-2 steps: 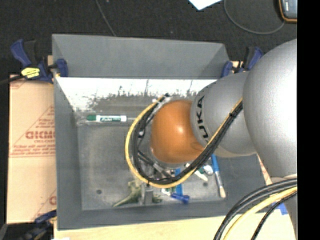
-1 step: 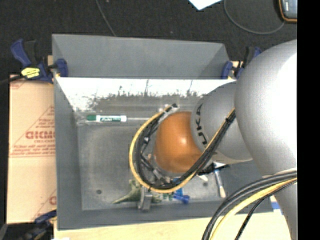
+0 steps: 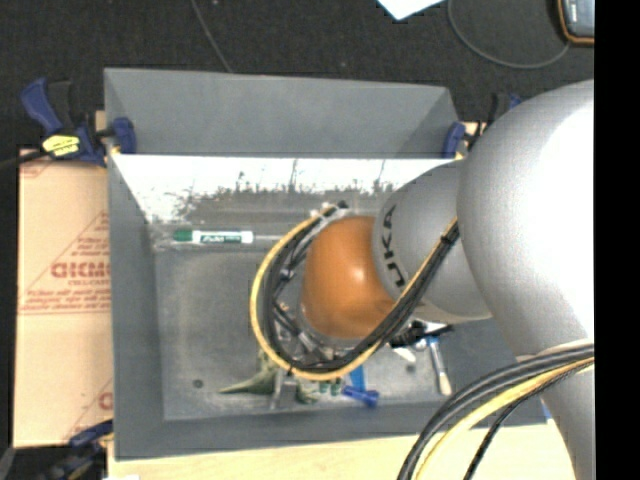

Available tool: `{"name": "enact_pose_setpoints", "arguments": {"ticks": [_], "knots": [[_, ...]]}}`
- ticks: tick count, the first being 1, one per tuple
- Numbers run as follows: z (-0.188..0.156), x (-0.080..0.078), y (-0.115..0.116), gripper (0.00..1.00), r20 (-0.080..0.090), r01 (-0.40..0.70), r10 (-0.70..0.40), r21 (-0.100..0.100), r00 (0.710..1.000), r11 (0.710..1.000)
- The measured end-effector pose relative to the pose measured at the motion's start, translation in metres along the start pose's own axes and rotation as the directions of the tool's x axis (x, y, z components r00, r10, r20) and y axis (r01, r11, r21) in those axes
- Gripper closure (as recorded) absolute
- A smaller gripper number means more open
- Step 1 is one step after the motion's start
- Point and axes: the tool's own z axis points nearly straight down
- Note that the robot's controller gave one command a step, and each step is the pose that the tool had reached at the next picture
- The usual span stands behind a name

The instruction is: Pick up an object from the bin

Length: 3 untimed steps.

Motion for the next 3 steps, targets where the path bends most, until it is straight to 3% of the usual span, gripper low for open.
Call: {"name": "enact_pose_setpoints", "arguments": {"ticks": [3], "knots": [[-0.012, 0.000, -0.001, 1.00, 0.001, -0.001, 0.001, -0.001, 1.000, 1.000]]}}
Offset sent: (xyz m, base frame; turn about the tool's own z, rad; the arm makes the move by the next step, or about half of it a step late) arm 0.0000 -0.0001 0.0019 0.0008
